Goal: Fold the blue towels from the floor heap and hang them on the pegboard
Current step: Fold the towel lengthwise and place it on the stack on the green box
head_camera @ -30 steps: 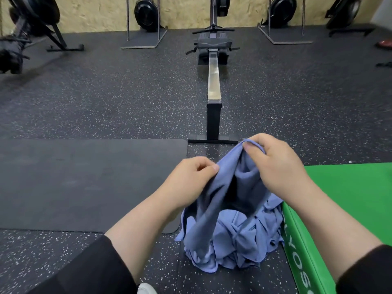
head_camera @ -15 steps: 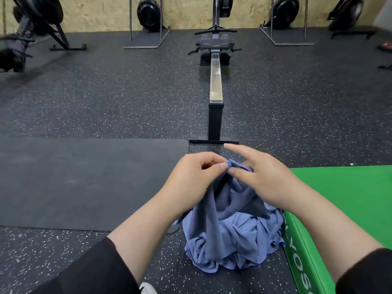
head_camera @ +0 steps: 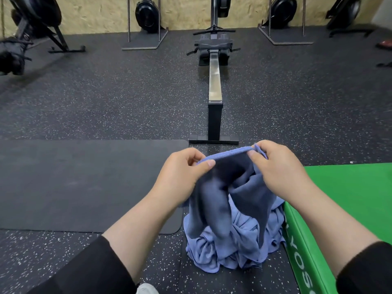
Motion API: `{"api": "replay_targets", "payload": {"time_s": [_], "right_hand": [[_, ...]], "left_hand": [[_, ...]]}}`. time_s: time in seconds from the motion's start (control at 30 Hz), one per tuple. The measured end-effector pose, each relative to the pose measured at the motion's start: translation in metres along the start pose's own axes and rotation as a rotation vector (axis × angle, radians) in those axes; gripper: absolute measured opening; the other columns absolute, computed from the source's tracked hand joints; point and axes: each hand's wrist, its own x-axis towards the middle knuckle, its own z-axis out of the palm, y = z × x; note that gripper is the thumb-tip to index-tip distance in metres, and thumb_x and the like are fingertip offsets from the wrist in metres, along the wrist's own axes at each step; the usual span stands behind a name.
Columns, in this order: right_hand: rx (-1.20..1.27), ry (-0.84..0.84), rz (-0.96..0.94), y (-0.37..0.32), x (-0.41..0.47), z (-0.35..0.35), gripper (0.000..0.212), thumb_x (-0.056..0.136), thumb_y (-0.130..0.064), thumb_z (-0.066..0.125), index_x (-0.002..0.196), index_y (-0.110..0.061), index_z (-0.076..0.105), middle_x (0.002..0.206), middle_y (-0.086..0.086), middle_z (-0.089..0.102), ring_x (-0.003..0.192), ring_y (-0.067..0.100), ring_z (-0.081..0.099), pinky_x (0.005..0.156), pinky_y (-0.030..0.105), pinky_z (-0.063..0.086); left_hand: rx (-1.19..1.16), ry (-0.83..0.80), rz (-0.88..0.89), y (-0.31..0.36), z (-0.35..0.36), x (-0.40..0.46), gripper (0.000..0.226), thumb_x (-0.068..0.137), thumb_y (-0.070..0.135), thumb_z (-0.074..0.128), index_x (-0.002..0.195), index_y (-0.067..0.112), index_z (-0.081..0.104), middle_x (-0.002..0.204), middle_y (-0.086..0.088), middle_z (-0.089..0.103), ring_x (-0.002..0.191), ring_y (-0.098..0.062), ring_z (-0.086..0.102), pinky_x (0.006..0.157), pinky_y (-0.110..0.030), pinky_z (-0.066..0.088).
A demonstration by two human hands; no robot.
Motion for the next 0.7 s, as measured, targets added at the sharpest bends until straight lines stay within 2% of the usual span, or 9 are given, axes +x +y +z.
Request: {"api": "replay_targets", "payload": {"time_s": [0.07, 0.13, 0.2, 0.23, 0.3, 0.37, 0.47, 0.6, 0.7], "right_hand": [[-0.055, -0.084, -0.002, 0.001, 0.0, 0.001, 0.024, 0.098, -0.028, 0.06, 0.079, -0.014, 0.056, 0.065, -0.003, 0.051, 0.068, 0.022, 0.046, 0.059, 0.025, 0.034], [-0.029, -0.166, -0.024, -0.002, -0.003, 0.0, 0.008, 0.096, -0.031, 0.064, 0.101, -0.025, 0.066, 0.079, -0.01, 0.064, 0.078, 0.01, 0.059, 0.066, 0.026, 0.041], [0.018, -0.244, -0.072, -0.008, -0.006, -0.001, 0.03, 0.093, -0.034, 0.068, 0.123, -0.036, 0.06, 0.074, -0.016, 0.06, 0.069, -0.008, 0.057, 0.064, 0.012, 0.037], [0.044, -0.274, -0.096, -0.01, -0.007, 0.0, 0.039, 0.093, -0.035, 0.069, 0.13, -0.039, 0.057, 0.069, -0.016, 0.059, 0.064, -0.009, 0.055, 0.063, 0.011, 0.037], [0.069, -0.306, -0.146, -0.014, -0.01, 0.003, 0.045, 0.094, -0.035, 0.068, 0.137, -0.041, 0.054, 0.081, -0.018, 0.067, 0.072, -0.008, 0.058, 0.074, 0.019, 0.042], [0.077, -0.304, -0.179, -0.018, -0.01, 0.005, 0.036, 0.095, -0.032, 0.066, 0.13, -0.038, 0.061, 0.103, -0.022, 0.07, 0.092, -0.007, 0.06, 0.087, 0.022, 0.045], [0.124, -0.308, -0.19, -0.019, -0.01, 0.007, 0.008, 0.097, -0.027, 0.064, 0.1, -0.03, 0.071, 0.091, -0.011, 0.073, 0.086, 0.007, 0.064, 0.086, 0.03, 0.048], [0.17, -0.19, -0.157, -0.017, -0.008, 0.005, 0.013, 0.097, -0.024, 0.061, 0.087, -0.021, 0.068, 0.08, 0.0, 0.069, 0.07, 0.009, 0.055, 0.076, 0.032, 0.046], [0.179, -0.011, -0.098, -0.012, -0.003, 0.0, 0.018, 0.099, -0.022, 0.059, 0.084, -0.014, 0.065, 0.075, -0.001, 0.064, 0.07, 0.014, 0.051, 0.07, 0.031, 0.042]], "left_hand": [[-0.02, 0.026, 0.027, 0.004, 0.0, 0.0, 0.02, 0.095, 0.031, 0.068, 0.079, 0.018, 0.067, 0.058, 0.012, 0.05, 0.049, -0.006, 0.038, 0.042, -0.017, 0.032], [0.025, 0.026, 0.069, 0.006, 0.001, 0.0, 0.023, 0.099, 0.03, 0.061, 0.08, 0.02, 0.067, 0.058, 0.017, 0.054, 0.052, -0.001, 0.042, 0.051, -0.02, 0.036], [0.053, -0.006, 0.092, 0.007, 0.003, -0.001, 0.025, 0.102, 0.03, 0.057, 0.079, 0.022, 0.066, 0.058, 0.02, 0.054, 0.055, 0.001, 0.044, 0.056, -0.023, 0.038], [0.051, -0.031, 0.102, 0.009, 0.004, -0.002, 0.025, 0.102, 0.029, 0.057, 0.079, 0.023, 0.066, 0.058, 0.021, 0.055, 0.056, 0.002, 0.045, 0.058, -0.022, 0.038], [0.039, -0.085, 0.129, 0.013, 0.005, -0.005, 0.022, 0.1, 0.026, 0.06, 0.08, 0.025, 0.069, 0.061, 0.022, 0.059, 0.058, 0.005, 0.049, 0.059, -0.016, 0.038], [0.014, -0.107, 0.146, 0.014, 0.007, -0.006, 0.018, 0.098, 0.026, 0.063, 0.082, 0.024, 0.072, 0.067, 0.017, 0.065, 0.063, 0.003, 0.052, 0.062, -0.016, 0.041], [-0.043, -0.095, 0.152, 0.014, 0.007, -0.007, 0.015, 0.095, 0.029, 0.068, 0.081, 0.023, 0.072, 0.075, 0.002, 0.071, 0.066, -0.003, 0.054, 0.066, -0.024, 0.045], [-0.016, -0.141, 0.106, 0.01, 0.005, -0.005, 0.016, 0.094, 0.033, 0.069, 0.086, 0.019, 0.069, 0.069, -0.004, 0.062, 0.06, -0.01, 0.045, 0.054, -0.027, 0.039], [0.112, -0.18, 0.021, 0.001, 0.004, -0.002, 0.021, 0.099, 0.033, 0.06, 0.085, 0.019, 0.068, 0.069, -0.004, 0.065, 0.059, -0.01, 0.048, 0.058, -0.03, 0.046]]}}
